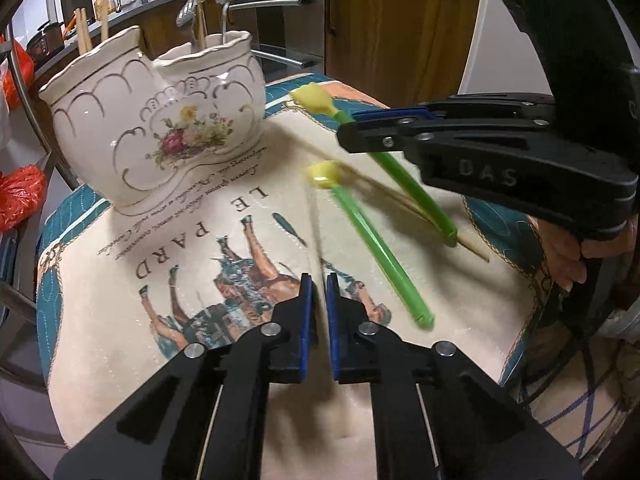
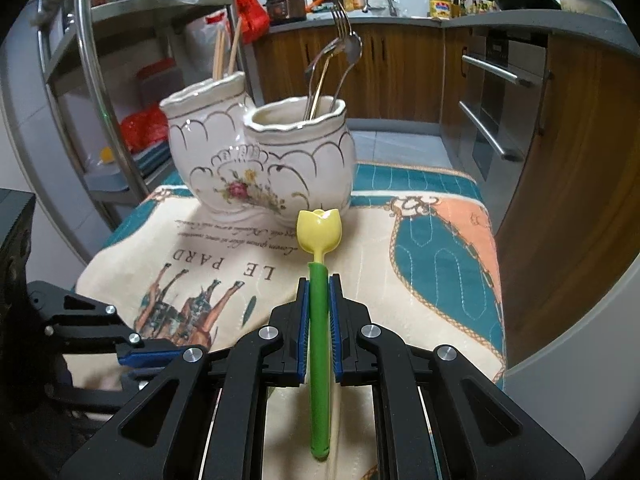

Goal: Organize utensils
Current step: 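Grasp a green tulip spoon with the right tool while the left tool grasps a chopstick, then lift the chopstick with the left tool while the right tool carries the green spoon to the holders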

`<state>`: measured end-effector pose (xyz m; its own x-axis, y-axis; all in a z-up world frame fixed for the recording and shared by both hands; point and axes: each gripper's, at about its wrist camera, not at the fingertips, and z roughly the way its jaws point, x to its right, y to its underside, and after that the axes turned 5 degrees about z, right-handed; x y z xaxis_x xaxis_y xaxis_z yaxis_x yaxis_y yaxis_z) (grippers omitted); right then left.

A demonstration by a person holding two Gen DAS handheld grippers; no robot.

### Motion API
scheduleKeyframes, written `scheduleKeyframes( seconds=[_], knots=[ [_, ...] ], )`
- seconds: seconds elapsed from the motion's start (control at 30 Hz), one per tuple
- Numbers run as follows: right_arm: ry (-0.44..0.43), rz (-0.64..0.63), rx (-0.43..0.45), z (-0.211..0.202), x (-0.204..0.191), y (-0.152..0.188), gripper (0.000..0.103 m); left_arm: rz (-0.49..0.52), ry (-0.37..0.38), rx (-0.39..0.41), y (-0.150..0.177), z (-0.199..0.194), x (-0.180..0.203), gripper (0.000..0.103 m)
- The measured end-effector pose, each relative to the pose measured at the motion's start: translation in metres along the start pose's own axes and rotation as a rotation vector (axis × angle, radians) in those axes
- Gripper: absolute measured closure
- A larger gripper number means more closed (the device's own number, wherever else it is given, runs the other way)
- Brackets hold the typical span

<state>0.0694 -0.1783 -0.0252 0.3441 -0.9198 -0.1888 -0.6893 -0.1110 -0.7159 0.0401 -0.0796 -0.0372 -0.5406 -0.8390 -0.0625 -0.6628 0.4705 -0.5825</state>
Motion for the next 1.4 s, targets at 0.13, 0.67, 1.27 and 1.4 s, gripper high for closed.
scheduleKeyframes(
  seconds=[0.13, 0.67, 1.27, 1.4],
  knots=[
    [-0.008, 0.003, 0.028, -0.005, -0.001, -0.002, 0.093, -0.016, 0.014, -0.001, 0.006, -0.007, -0.011, 0.097],
    [-0.06, 0.059, 0.274, -0.047, 0.004, -0.018, 0.093, -0.138, -0.03, 0.42, 0.001, -0.09, -0.057, 0.097],
    [-0.101, 0.094, 0.433, -0.045, -0.009, -0.072, 0.093, -0.282, -0.142, 0.676, -0.038, -0.121, -0.115, 0.097],
    [-0.106, 0.095, 0.466, -0.036, -0.011, -0.092, 0.093, -0.315, -0.132, 0.693, -0.046, -0.115, -0.134, 0.097]
  ],
)
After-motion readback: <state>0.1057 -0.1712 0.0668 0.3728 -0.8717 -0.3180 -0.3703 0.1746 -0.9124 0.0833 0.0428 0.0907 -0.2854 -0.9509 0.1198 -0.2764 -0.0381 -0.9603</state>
